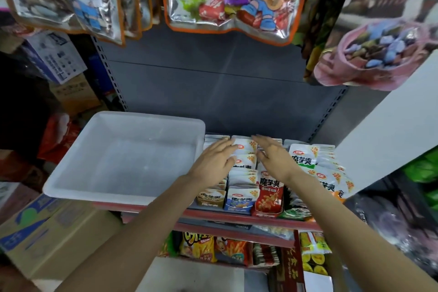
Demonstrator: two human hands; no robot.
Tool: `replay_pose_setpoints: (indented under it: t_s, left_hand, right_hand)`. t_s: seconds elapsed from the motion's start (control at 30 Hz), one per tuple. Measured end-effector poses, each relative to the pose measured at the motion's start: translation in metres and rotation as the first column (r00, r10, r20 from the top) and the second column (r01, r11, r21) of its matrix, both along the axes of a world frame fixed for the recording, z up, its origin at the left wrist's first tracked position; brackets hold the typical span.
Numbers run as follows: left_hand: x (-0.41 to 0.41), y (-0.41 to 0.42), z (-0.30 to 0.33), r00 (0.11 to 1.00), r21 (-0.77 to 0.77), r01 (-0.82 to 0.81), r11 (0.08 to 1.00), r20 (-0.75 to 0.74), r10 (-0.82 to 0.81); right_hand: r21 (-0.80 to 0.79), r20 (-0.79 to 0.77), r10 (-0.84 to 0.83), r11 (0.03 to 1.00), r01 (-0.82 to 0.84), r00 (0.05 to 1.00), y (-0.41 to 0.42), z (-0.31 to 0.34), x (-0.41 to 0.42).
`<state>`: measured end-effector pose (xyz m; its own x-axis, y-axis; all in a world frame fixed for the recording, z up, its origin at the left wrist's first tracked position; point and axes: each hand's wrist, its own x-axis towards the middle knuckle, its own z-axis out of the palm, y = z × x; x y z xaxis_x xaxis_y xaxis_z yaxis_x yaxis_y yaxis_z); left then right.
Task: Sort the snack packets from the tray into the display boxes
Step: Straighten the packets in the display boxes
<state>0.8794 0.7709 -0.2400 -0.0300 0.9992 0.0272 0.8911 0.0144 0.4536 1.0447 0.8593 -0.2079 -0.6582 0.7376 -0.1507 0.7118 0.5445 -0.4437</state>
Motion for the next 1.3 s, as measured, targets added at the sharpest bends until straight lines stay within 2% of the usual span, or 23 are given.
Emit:
replay_pose_setpoints:
  t_s: [0.1, 0.2, 0.3, 0.47, 0.57, 0.67, 0.8, 0.97, 1.07, 1.13, 1.23, 1.3]
  left_hand:
    - [0.0, 0.014, -0.002, 0.999, -0.107, -0.013, 0.994, -0.039, 0.009]
    - [-0.002, 0.023, -0.001, 0.999, -0.159, -0.033, 0.987, 0.023, 0.037]
    - [-0.004, 0.026, -0.002, 0.998, -0.146, 0.008, 0.989, 0.063, 0.001]
    - [-0.006, 0.031, -0.004, 0.993, -0.094, 0.095, 0.991, -0.058, -0.101]
    - [-0.006, 0.024, -0.004, 0.975, -0.055, 0.16, 0.986, -0.145, -0.166]
    - [-0.006, 0.014, -0.004, 0.973, -0.029, 0.191, 0.981, -0.127, -0.193]
    - [-0.008, 0.009, -0.003, 0.971, 0.004, 0.213, 0.977, -0.107, -0.212]
    - [-0.014, 0.008, -0.012, 0.974, -0.002, 0.225, 0.974, -0.023, -0.225]
    - [-0.018, 0.01, -0.018, 0.969, -0.008, 0.242, 0.97, -0.041, -0.242]
    - [-0.019, 0.01, -0.022, 0.97, 0.009, 0.236, 0.972, -0.066, -0.235]
    - [-0.018, 0.009, -0.024, 0.968, 0.025, 0.229, 0.973, -0.114, -0.225]
    - [-0.016, 0.011, -0.022, 0.966, 0.021, 0.224, 0.974, -0.136, -0.22]
  right_hand:
    - [-0.018, 0.066, -0.026, 0.999, 0.027, 0.998, 0.017, -0.002, -0.011]
    - [-0.048, 0.094, -0.053, 0.997, 0.058, 0.994, 0.029, -0.002, -0.021]
    - [-0.005, 0.072, -0.074, 0.997, 0.075, 0.995, 0.026, -0.007, -0.023]
    - [0.028, 0.051, 0.063, 0.998, -0.065, 0.997, 0.006, -0.008, -0.013]
    - [-0.072, -0.012, 0.066, 0.995, -0.067, 0.998, 0.001, -0.004, -0.009]
    - [-0.151, -0.054, 0.016, 0.988, -0.024, 0.998, 0.01, -0.002, -0.005]
    - [-0.005, -0.107, -0.066, 0.998, 0.066, 0.992, 0.029, -0.001, -0.008]
    - [0.146, 0.088, 0.048, 0.987, -0.061, 0.995, 0.036, -0.012, -0.017]
    - [0.268, 0.166, 0.065, 0.957, -0.108, 0.984, 0.034, -0.016, -0.016]
    - [0.291, 0.168, 0.054, 0.951, -0.102, 0.984, 0.031, -0.02, -0.014]
    - [0.299, 0.074, 0.039, 0.952, -0.059, 0.997, 0.026, -0.024, -0.013]
    - [0.27, 0.049, 0.107, 0.956, -0.116, 0.993, 0.024, -0.024, -0.012]
